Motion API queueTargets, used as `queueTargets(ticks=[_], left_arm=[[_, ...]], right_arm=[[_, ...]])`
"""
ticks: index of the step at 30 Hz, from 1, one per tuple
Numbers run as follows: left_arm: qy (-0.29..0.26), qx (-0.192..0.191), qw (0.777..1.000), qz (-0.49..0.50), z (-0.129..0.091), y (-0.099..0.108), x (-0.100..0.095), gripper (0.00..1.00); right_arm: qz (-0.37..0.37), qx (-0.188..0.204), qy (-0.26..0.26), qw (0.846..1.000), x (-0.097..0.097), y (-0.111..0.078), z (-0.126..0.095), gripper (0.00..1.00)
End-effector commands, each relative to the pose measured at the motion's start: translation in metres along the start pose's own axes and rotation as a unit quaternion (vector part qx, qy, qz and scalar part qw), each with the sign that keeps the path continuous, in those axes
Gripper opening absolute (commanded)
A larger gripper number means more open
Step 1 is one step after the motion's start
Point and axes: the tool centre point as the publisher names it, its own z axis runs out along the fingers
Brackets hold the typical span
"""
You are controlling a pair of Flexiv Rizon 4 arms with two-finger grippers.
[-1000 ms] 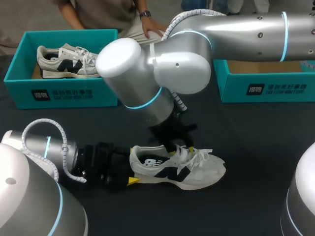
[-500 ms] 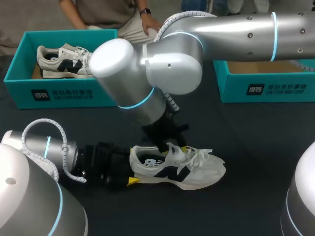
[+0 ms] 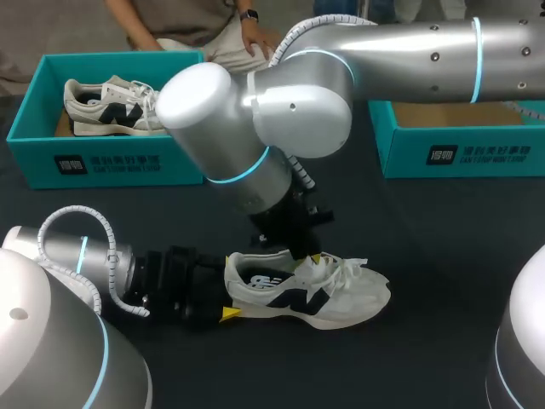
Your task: Take the shoe out of the shoebox, open the shoe tongue, remove and reinsert the insole, then place the shoe into the shoebox
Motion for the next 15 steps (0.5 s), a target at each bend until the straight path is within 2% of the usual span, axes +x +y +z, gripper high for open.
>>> queueTargets(ticks=[1,8,15], left_arm=[[-0.001,-0.001,1.000,0.000,0.004,0.003,0.002,0.00],[-0.001,-0.001,1.000,0.000,0.004,0.003,0.002,0.00],[-0.001,-0.001,1.000,0.000,0.004,0.003,0.002,0.00]], right_arm=[[0.268,-0.003,0.026,0.963,-0.022,-0.009,0.001,0.00],[0.281,0.012,0.072,0.957,-0.044,-0.011,0.010,0.00],[0.274,0.014,0.129,0.953,-0.051,-0.006,0.012,0.00]])
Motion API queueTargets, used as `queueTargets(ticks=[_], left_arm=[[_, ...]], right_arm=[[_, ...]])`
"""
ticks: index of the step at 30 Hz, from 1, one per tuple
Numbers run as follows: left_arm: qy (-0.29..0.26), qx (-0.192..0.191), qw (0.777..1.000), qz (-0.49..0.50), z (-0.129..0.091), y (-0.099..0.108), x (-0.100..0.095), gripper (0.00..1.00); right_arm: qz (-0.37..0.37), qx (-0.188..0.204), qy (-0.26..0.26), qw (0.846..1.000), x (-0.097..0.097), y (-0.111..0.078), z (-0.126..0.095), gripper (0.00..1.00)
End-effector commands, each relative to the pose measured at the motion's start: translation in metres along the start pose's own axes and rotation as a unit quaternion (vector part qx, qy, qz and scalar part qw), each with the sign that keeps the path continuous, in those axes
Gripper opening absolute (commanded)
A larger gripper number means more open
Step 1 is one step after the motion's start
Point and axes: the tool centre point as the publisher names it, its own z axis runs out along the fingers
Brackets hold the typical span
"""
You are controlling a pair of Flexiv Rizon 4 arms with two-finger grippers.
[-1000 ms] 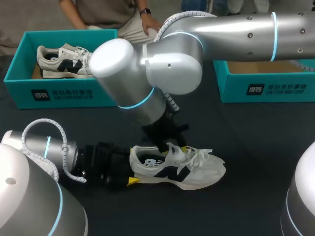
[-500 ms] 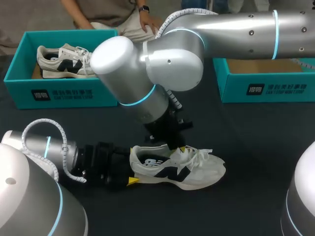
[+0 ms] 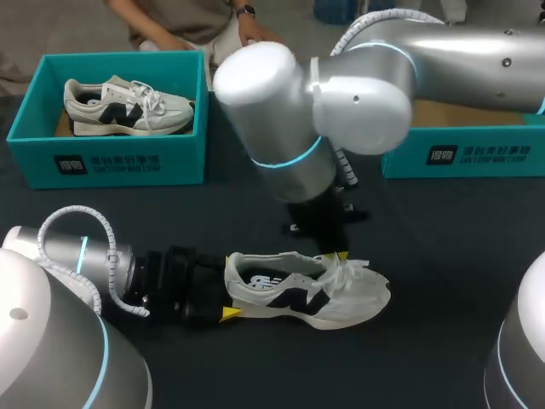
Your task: Take the shoe out of the shoebox, open the shoe tongue, remove and reinsert the insole, then place the shoe into the shoebox
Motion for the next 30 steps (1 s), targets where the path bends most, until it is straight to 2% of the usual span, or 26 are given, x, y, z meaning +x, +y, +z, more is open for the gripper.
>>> queueTargets(ticks=[1,8,9,13,17,30], left_arm=[[-0.001,-0.001,1.000,0.000,0.004,0.003,0.002,0.00],[-0.001,-0.001,1.000,0.000,0.004,0.003,0.002,0.00],[-0.001,-0.001,1.000,0.000,0.004,0.003,0.002,0.00],[-0.001,-0.001,1.000,0.000,0.004,0.003,0.002,0.00],[-0.001,-0.001,1.000,0.000,0.004,0.003,0.002,0.00],[-0.001,-0.001,1.000,0.000,0.004,0.003,0.002,0.00]], right_arm=[[0.217,-0.004,0.081,0.973,-0.013,-0.001,0.002,0.00],[0.199,0.001,0.101,0.975,-0.010,0.005,0.000,0.00],[0.197,0.002,0.103,0.975,-0.008,0.006,0.000,0.04],[0.181,0.006,0.110,0.977,-0.001,0.006,-0.002,0.34],[0.175,0.010,0.116,0.978,0.004,0.006,-0.004,0.42],[0.153,0.019,0.119,0.981,0.028,0.013,-0.001,0.42]])
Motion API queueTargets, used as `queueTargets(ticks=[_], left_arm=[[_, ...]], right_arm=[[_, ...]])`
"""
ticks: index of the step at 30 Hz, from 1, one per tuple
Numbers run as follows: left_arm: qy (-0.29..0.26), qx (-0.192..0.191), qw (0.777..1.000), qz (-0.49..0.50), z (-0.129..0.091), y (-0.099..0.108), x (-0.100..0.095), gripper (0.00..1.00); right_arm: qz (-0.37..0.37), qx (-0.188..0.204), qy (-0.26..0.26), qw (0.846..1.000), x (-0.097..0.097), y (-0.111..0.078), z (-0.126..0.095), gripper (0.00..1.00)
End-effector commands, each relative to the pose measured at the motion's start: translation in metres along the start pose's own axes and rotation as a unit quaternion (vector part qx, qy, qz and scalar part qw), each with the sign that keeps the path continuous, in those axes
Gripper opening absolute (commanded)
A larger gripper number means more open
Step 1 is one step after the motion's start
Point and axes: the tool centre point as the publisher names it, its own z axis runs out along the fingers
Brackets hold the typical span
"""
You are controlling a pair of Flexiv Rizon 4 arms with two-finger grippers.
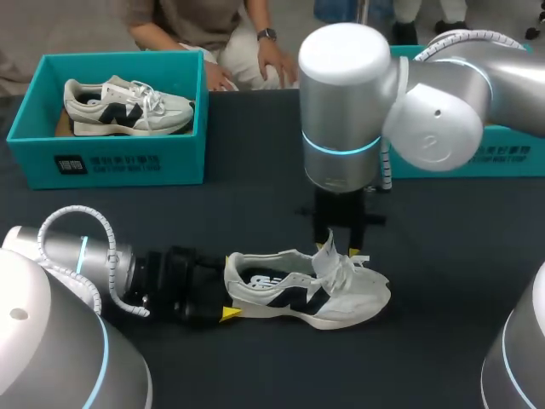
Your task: Take the shoe out of the shoebox, open the shoe tongue, remove and reinsert the insole, then place the shoe into the shoebox
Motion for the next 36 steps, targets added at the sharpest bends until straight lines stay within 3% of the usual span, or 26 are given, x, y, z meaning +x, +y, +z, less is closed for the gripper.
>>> queueTargets(ticks=[1,7,14,17,25,36], left_arm=[[-0.001,-0.001,1.000,0.000,0.004,0.003,0.002,0.00],[-0.001,-0.001,1.000,0.000,0.004,0.003,0.002,0.00],[-0.001,-0.001,1.000,0.000,0.004,0.003,0.002,0.00],[-0.001,-0.001,1.000,0.000,0.004,0.003,0.002,0.00],[-0.001,-0.001,1.000,0.000,0.004,0.003,0.002,0.00],[-0.001,-0.001,1.000,0.000,0.004,0.003,0.002,0.00]], right_arm=[[0.080,0.003,-0.010,0.997,0.019,0.000,0.010,0.42],[0.077,0.006,-0.006,0.997,0.018,0.000,0.011,0.38],[0.093,0.002,0.003,0.996,-0.001,-0.006,-0.003,0.07],[0.103,0.002,0.015,0.995,-0.012,-0.008,-0.006,0.00],[0.120,0.014,0.054,0.991,-0.035,-0.007,-0.001,0.00],[0.120,0.042,0.103,0.987,-0.041,-0.003,0.020,0.00]])
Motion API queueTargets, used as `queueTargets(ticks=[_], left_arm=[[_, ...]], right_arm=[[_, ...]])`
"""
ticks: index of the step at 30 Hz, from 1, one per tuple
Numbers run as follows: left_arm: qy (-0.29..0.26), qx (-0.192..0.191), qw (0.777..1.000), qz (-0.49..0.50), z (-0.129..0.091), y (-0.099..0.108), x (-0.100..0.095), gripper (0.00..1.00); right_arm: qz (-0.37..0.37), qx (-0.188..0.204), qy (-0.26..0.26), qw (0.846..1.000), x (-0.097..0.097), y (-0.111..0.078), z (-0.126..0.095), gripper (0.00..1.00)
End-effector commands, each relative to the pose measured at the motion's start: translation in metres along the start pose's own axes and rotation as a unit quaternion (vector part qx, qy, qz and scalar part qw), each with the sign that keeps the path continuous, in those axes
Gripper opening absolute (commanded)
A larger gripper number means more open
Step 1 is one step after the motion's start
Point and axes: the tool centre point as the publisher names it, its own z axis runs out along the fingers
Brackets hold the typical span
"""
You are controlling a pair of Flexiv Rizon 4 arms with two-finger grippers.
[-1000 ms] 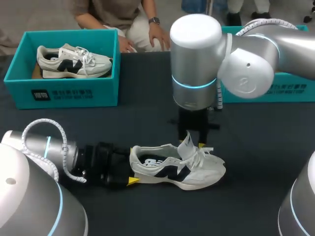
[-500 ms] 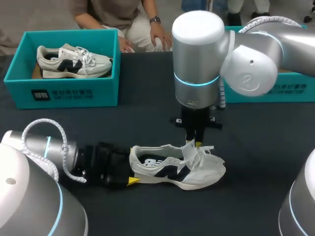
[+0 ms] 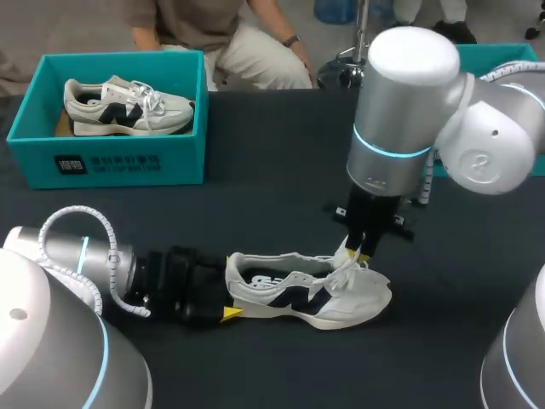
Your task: Take the shoe out of the shoebox, open the shoe tongue, remove and reinsert the insole, then place the shoe into the shoebox
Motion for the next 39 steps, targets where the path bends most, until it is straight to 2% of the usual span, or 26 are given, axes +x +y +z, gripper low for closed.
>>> queueTargets(ticks=[1,7,10,12,14,18,19,21,22,26,28,29,31,32,34,35,36,38,39], left_arm=[[-0.001,-0.002,1.000,0.000,0.002,0.004,0.001,0.00],[-0.001,-0.002,1.000,0.000,0.002,0.004,0.001,0.00],[-0.001,-0.002,1.000,0.000,0.002,0.004,0.001,0.00],[-0.001,-0.002,1.000,0.000,0.002,0.004,0.001,0.00],[-0.001,-0.002,1.000,0.000,0.002,0.004,0.001,0.00],[-0.001,-0.002,1.000,0.000,0.002,0.004,0.001,0.00],[-0.001,-0.002,1.000,0.000,0.002,0.004,0.001,0.00],[-0.001,-0.002,1.000,0.000,0.002,0.004,0.001,0.00],[-0.001,-0.002,1.000,0.000,0.002,0.004,0.001,0.00],[-0.001,-0.002,1.000,0.000,0.002,0.004,0.001,0.00],[-0.001,-0.002,1.000,0.000,0.002,0.004,0.001,0.00],[-0.001,-0.002,1.000,0.000,0.002,0.004,0.001,0.00],[-0.001,-0.002,1.000,0.000,0.002,0.004,0.001,0.00],[-0.001,-0.002,1.000,0.000,0.002,0.004,0.001,0.00],[-0.001,-0.002,1.000,0.000,0.002,0.004,0.001,0.00],[-0.001,-0.002,1.000,0.000,0.002,0.004,0.001,0.00],[-0.001,-0.002,1.000,0.000,0.002,0.004,0.001,0.00],[-0.001,-0.002,1.000,0.000,0.002,0.004,0.001,0.00],[-0.001,-0.002,1.000,0.000,0.002,0.004,0.001,0.00]], right_arm=[[0.021,0.007,0.044,0.999,-0.008,0.002,0.010,0.01],[0.012,0.015,0.046,0.999,-0.006,0.002,0.010,0.04],[0.000,0.019,0.051,0.999,-0.003,0.001,0.009,0.13],[-0.012,0.022,0.055,0.998,-0.001,0.000,0.008,0.28],[-0.022,0.025,0.056,0.998,0.000,0.000,0.005,0.39],[-0.044,0.030,0.052,0.997,0.001,-0.001,-0.002,0.53],[-0.057,0.029,0.056,0.996,0.001,-0.001,-0.006,0.74],[-0.082,0.028,0.057,0.995,0.002,0.000,-0.013,0.98],[-0.100,0.020,0.068,0.992,0.002,0.000,-0.018,1.00],[-0.165,0.019,0.057,0.984,0.005,0.002,-0.038,1.00],[-0.216,0.014,0.067,0.974,0.007,0.003,-0.047,1.00],[-0.233,0.020,0.056,0.971,0.009,0.003,-0.052,1.00],[-0.292,0.014,0.057,0.955,0.013,0.003,-0.061,1.00],[-0.303,0.021,0.049,0.952,0.012,0.003,-0.062,1.00],[-0.395,0.017,0.043,0.918,0.016,0.001,-0.068,1.00],[-0.422,0.020,0.028,0.906,0.017,0.000,-0.070,1.00],[-0.470,0.022,0.016,0.882,0.019,-0.002,-0.072,1.00],[-0.568,0.009,-0.018,0.823,0.024,-0.012,-0.076,1.00],[-0.617,0.005,-0.028,0.787,0.026,-0.019,-0.079,1.00]])
